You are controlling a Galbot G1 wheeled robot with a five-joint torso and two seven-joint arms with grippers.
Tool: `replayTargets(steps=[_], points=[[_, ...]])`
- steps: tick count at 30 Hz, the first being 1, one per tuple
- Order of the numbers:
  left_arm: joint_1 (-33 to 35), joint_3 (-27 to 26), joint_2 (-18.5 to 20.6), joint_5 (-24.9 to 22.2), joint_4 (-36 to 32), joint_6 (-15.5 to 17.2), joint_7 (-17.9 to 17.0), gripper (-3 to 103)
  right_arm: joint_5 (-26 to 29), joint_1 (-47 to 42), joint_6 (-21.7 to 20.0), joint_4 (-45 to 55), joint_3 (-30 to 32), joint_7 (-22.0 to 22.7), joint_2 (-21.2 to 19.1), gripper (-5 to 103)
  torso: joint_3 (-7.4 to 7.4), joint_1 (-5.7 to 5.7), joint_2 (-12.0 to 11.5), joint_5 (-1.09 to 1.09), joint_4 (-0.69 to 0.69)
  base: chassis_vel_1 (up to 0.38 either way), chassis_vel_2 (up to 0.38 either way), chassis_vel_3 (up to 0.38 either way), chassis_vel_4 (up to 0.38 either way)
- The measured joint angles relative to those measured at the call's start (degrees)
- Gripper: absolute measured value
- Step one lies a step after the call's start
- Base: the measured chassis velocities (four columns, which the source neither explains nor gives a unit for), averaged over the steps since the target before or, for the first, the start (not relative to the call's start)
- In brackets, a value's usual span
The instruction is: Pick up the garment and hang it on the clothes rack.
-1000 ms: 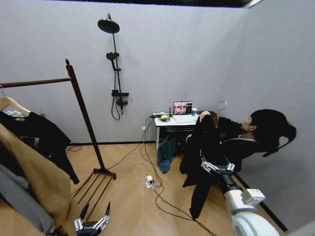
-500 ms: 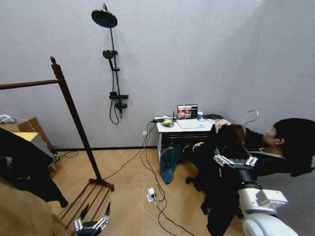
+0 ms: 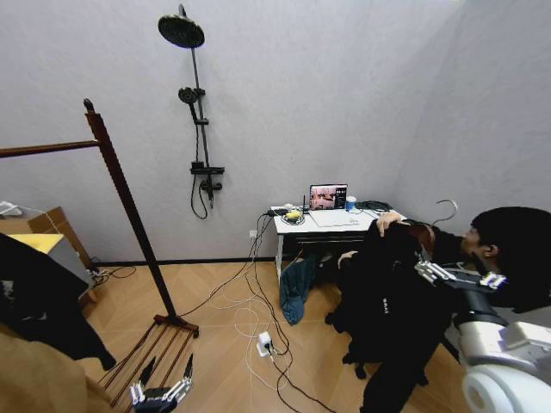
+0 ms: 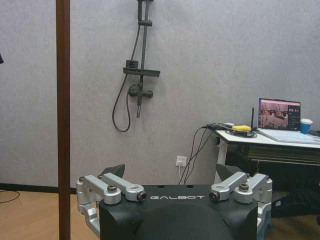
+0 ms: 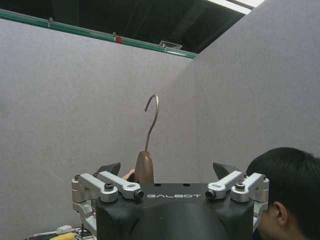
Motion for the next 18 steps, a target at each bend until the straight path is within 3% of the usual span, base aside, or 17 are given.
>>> replayTargets(steps=[18], points=[[0.0,0.0,0.0,0.0,0.0,0.0,0.0,100,-0.6,12.1,1.4,-15.4,-8.2,-4.6,-8.7,103,0.01,0.03,0.0,-0.01,-0.01,0.0,0.0,0.0,0.0]])
